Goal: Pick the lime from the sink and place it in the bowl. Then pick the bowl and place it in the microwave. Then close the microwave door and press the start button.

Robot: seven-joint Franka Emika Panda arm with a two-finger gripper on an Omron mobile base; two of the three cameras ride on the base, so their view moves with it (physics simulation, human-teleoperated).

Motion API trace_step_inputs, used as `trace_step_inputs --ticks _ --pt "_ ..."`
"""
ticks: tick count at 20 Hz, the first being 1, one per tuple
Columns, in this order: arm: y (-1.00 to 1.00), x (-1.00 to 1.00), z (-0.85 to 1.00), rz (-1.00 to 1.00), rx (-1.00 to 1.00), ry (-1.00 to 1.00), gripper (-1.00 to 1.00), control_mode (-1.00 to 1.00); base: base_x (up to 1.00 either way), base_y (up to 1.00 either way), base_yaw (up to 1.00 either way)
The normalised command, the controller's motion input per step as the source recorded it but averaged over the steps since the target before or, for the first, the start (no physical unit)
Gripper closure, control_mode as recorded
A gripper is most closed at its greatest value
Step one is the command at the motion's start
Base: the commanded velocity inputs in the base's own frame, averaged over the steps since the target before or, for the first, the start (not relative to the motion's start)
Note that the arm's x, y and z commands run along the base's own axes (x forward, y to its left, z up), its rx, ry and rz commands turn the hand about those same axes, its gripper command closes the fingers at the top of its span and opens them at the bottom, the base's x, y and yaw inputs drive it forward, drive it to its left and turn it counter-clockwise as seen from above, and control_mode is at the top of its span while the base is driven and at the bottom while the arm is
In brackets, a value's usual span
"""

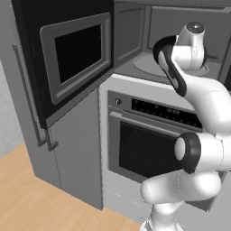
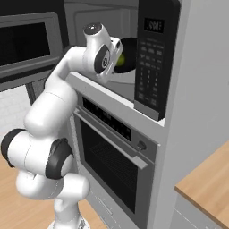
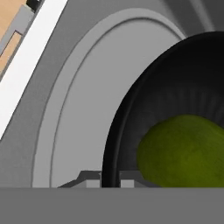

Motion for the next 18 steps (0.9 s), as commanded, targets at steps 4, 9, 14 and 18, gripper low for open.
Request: trace_step_inputs --ticks 4,9,14,18 --pt "0.00 0.36 -0.31 0.00 0.00 0.00 1.00 -1.00 0.00 0.00 0.00" --pt "0.00 0.32 -0.33 0.00 0.00 0.00 1.00 -1.00 0.00 0.00 0.00" --pt "0.00 0.24 -0.25 0.00 0.00 0.02 1.00 -1.00 0.00 0.00 0.00" --pt "0.00 0.16 -0.29 0.00 0.00 0.02 -1.00 -1.00 0.00 0.00 0.00"
